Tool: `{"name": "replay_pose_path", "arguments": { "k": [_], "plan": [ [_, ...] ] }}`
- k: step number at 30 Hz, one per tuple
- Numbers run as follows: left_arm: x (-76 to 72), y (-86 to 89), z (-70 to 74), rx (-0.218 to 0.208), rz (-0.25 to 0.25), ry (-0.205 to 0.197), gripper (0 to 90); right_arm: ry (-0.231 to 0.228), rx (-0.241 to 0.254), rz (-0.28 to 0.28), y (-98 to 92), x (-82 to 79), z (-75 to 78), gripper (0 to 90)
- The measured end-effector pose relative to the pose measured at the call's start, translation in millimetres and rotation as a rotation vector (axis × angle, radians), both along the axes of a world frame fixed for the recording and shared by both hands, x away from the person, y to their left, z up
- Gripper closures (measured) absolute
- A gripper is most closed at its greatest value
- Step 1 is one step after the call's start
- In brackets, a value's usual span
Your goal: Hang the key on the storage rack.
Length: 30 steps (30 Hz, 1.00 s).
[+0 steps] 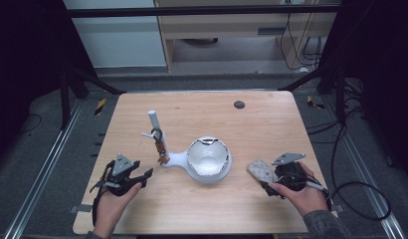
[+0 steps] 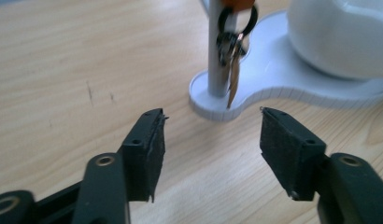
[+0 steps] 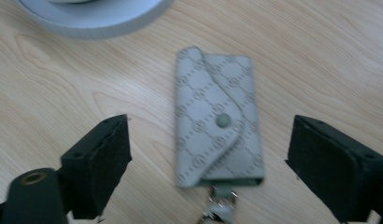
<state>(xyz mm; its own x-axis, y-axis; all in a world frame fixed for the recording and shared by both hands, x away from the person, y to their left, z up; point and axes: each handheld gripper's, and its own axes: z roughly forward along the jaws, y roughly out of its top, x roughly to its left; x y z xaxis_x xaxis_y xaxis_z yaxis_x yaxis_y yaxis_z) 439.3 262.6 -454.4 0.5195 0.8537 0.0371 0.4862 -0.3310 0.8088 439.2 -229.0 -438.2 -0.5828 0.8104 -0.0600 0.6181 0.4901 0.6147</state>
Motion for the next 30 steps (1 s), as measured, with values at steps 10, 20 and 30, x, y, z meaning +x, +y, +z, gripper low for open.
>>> {"name": "replay_pose_path", "arguments": {
  "k": [10, 20, 30],
  "plan": [
    [6.1, -2.9, -25.3, 0.086, 0.062, 0.057, 16.8, 0.111, -0.039, -0.084, -19.4, 10.2, 20.3, 16.1],
    [10.9, -3.1, -34.4, 0.102, 0.060, 0.101, 7.3, 0.184, -0.050, -0.089, -20.3, 25.2, 11.3, 11.8],
    [15.4, 9.7, -39.9, 0.110, 0.109, 0.121, 6.5, 0.244, -0.066, -0.041, -20.9, 39.1, -1.2, 10.4]
  ]
}}
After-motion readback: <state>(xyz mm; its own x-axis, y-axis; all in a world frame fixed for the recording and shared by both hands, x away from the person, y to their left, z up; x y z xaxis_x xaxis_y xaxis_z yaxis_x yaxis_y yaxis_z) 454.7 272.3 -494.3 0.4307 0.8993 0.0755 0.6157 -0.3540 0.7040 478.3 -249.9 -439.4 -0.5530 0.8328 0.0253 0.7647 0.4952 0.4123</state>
